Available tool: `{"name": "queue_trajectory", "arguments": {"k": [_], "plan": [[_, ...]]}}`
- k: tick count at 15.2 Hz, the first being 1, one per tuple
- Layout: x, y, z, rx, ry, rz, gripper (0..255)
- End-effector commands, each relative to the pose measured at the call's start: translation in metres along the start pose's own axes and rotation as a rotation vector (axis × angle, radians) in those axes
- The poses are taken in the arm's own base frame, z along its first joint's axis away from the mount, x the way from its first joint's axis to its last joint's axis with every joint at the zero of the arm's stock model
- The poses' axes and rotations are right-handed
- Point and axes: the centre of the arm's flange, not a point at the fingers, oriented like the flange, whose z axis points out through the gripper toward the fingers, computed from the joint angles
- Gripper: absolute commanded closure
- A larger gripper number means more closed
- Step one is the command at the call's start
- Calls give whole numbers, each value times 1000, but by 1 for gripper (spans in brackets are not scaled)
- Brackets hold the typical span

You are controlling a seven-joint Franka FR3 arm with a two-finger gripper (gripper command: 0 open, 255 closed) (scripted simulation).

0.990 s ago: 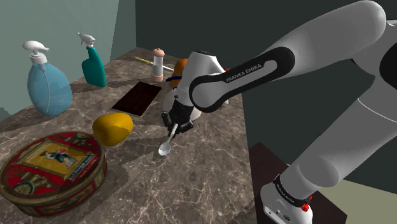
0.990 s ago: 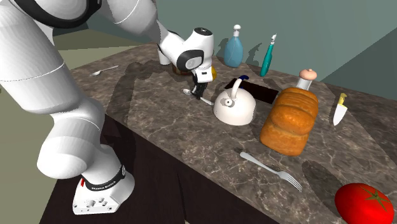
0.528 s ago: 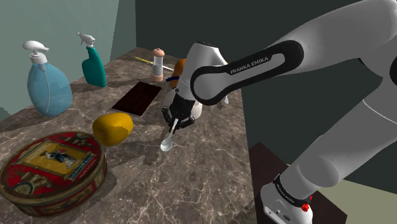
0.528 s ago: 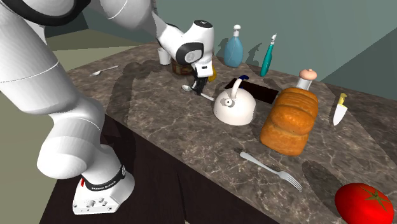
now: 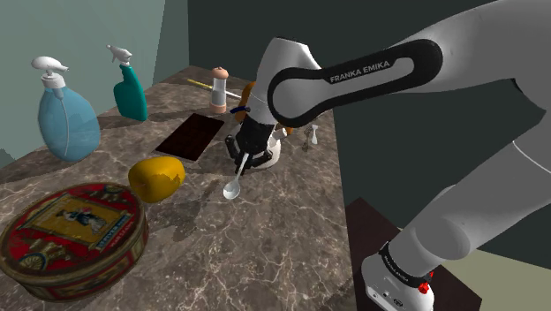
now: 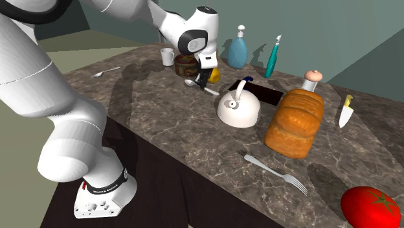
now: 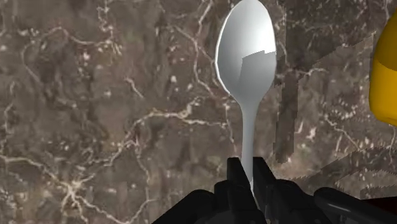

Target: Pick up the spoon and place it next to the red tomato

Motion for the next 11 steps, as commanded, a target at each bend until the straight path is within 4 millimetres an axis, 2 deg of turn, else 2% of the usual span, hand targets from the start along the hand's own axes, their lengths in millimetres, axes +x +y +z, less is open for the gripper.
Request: {"name": "queue_trajectory", "arguments": {"k": [1,11], "plan": [[-2,-1,-11,0,0,0,255],[-9,-9,-62,0,0,0,255]]}}
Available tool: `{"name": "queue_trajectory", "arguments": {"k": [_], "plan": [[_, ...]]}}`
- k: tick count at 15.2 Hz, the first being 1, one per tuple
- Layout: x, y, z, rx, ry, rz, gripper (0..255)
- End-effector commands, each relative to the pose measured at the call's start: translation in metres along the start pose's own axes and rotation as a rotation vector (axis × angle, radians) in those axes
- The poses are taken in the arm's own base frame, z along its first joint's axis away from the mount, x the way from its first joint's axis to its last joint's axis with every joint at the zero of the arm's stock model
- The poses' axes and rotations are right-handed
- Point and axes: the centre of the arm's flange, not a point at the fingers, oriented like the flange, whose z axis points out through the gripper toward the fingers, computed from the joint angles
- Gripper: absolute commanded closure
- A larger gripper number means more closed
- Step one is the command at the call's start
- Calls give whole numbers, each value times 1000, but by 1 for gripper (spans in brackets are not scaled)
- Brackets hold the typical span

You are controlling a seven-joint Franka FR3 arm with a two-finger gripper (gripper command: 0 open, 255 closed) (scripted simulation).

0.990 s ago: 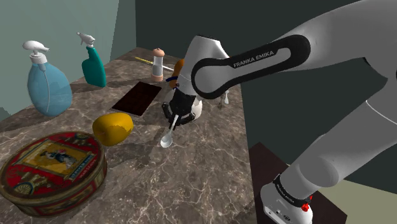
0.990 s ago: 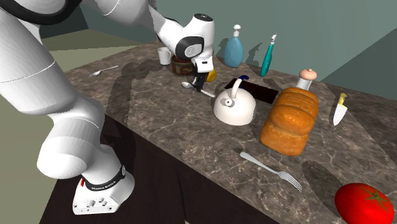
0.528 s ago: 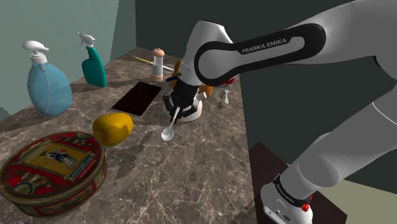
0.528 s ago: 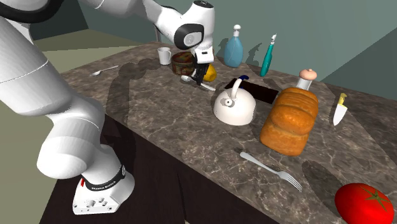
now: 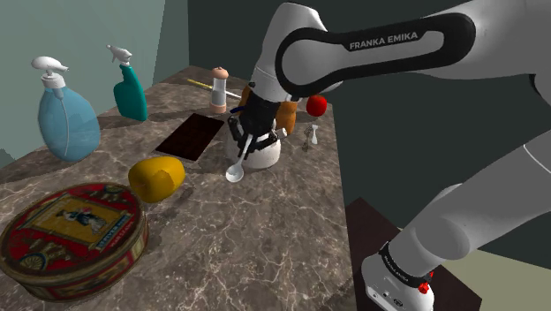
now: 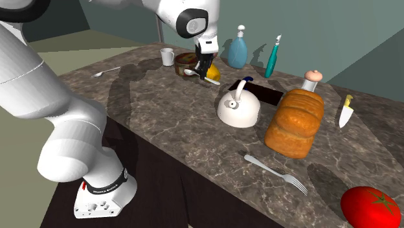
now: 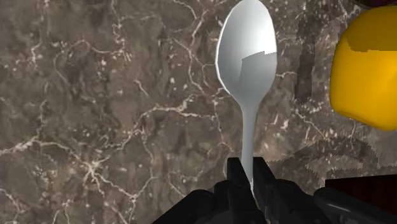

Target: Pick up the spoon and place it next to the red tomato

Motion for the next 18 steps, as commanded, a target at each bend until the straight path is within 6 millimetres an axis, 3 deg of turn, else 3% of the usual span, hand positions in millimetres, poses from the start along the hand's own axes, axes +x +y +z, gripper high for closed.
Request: {"name": "queue_trajectory", "arguments": {"k": [1,9,18], "plan": [[-3,-3,-11,0,0,0,255],[-9,-9,-50,0,0,0,255],[104,24,-72,0,0,0,255]]}}
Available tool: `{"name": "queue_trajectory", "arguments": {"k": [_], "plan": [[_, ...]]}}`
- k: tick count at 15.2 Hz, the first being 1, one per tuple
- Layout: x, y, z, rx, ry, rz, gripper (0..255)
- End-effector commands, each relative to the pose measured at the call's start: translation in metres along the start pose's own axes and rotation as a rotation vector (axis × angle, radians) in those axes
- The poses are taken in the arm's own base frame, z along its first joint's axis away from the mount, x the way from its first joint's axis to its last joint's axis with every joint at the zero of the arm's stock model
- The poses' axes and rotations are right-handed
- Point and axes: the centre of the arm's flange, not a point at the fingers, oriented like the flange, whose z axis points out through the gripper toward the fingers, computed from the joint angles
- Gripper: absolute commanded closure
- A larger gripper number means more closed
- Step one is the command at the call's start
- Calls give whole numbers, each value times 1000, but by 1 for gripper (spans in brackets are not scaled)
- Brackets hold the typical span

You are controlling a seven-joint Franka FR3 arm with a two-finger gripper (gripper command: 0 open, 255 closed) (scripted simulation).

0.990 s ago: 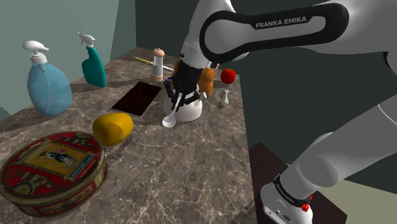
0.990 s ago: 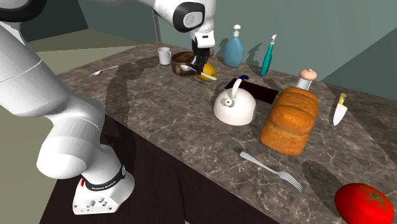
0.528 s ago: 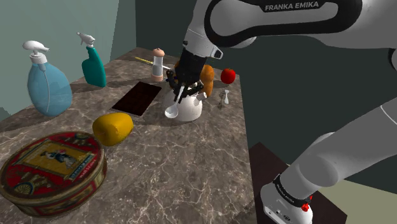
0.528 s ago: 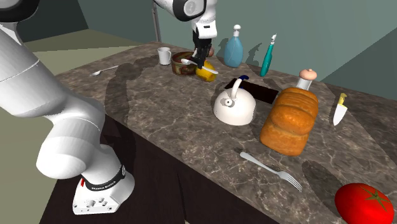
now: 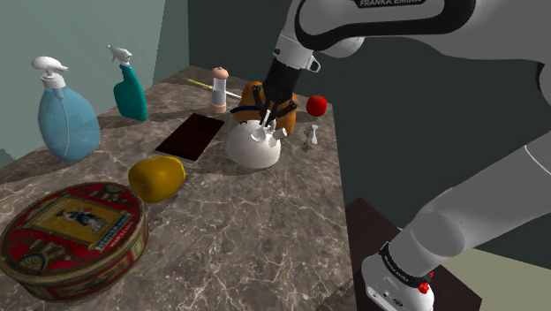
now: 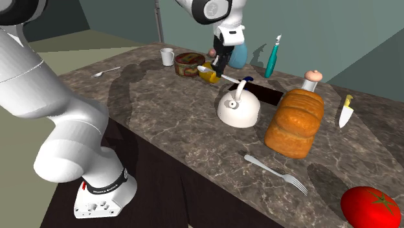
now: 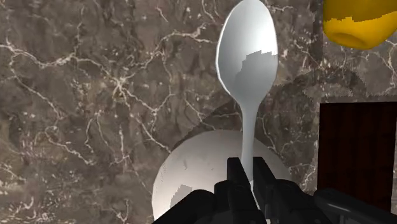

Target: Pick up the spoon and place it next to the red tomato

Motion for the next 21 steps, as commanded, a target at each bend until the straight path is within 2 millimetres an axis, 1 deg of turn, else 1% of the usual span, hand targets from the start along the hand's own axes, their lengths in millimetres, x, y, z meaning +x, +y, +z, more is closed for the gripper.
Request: {"name": "queue_trajectory", "arguments": {"k": [1,21], "plan": [[25,8,-4,0,0,-1,255],[275,80,-52,0,0,-1,255]]}}
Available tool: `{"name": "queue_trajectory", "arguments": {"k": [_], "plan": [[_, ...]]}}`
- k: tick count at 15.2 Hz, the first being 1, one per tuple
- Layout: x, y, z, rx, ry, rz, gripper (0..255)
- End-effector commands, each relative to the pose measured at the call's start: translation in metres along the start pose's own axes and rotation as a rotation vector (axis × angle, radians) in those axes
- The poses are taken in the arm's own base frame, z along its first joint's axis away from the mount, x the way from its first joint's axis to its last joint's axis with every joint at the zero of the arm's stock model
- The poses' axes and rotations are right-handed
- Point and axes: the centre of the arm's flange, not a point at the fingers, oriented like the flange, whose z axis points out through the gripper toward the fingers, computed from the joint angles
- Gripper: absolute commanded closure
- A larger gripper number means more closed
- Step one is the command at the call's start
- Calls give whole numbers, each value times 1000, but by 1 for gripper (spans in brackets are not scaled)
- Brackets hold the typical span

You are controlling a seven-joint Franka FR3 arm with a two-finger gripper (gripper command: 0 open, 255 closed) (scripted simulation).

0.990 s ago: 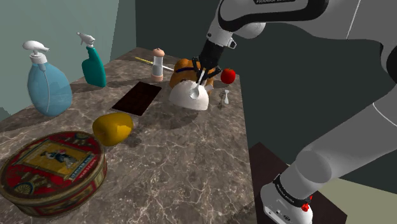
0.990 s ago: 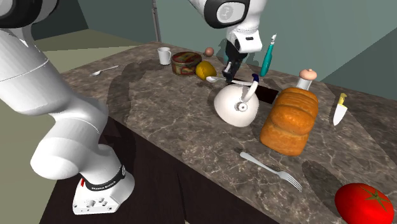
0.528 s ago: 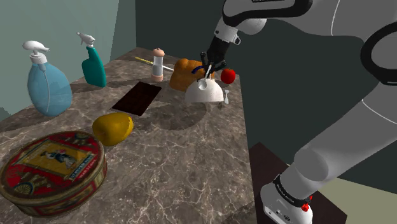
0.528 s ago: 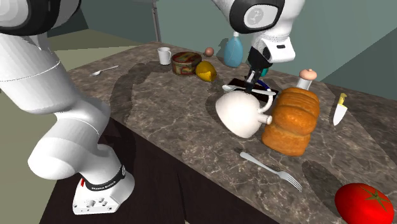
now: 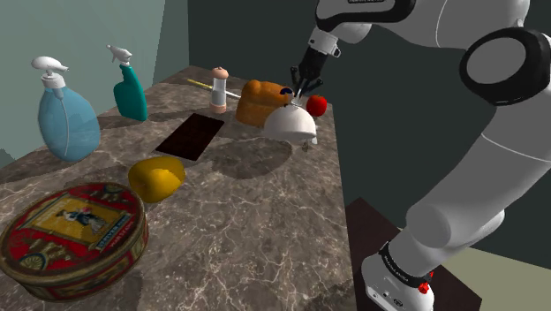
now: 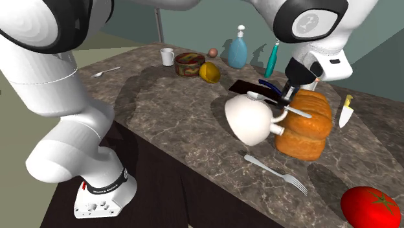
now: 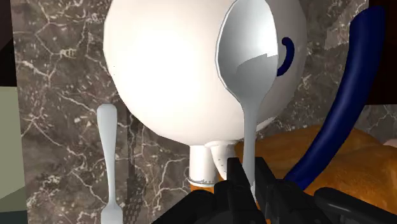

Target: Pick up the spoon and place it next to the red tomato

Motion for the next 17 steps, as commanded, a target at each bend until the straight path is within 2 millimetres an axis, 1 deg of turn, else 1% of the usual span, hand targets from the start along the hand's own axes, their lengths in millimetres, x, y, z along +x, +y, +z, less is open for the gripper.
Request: {"name": "queue_trajectory", "arguments": {"k": [1,13,17], "plan": [[25,6,-4,-1,0,0,255],[177,50,-33,-1,0,0,255],[180,53,-13,-1,0,0,255]]}}
